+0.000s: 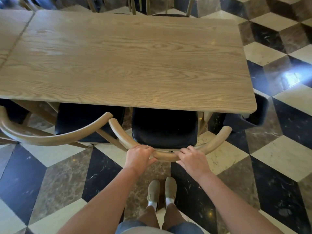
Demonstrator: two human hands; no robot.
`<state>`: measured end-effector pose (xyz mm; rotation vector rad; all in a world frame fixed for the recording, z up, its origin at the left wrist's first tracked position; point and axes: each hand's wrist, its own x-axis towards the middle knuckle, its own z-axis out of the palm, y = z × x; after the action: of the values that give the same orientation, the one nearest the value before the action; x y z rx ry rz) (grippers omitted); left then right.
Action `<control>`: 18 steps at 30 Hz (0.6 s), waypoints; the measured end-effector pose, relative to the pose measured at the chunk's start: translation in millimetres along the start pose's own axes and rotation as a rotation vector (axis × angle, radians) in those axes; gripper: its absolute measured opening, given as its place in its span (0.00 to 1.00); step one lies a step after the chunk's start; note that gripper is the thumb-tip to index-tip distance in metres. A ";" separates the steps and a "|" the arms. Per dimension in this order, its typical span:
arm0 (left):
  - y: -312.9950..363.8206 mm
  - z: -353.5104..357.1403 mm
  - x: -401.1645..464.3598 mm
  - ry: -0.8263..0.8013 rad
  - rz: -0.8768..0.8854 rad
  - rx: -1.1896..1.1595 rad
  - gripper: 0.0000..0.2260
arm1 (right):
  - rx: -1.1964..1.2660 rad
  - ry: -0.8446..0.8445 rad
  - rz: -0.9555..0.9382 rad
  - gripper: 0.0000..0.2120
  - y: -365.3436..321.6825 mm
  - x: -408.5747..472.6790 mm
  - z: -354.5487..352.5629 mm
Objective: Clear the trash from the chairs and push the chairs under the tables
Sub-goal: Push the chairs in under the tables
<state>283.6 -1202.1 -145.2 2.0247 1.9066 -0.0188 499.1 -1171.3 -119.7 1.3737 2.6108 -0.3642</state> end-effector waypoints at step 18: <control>140.6 -74.4 56.0 0.102 0.301 0.060 0.18 | 0.127 0.293 0.386 0.15 77.1 -55.8 -80.0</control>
<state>407.5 -1132.0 -54.8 2.3744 1.6554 0.1068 591.4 -1149.8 -39.2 2.0670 2.4822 -0.2935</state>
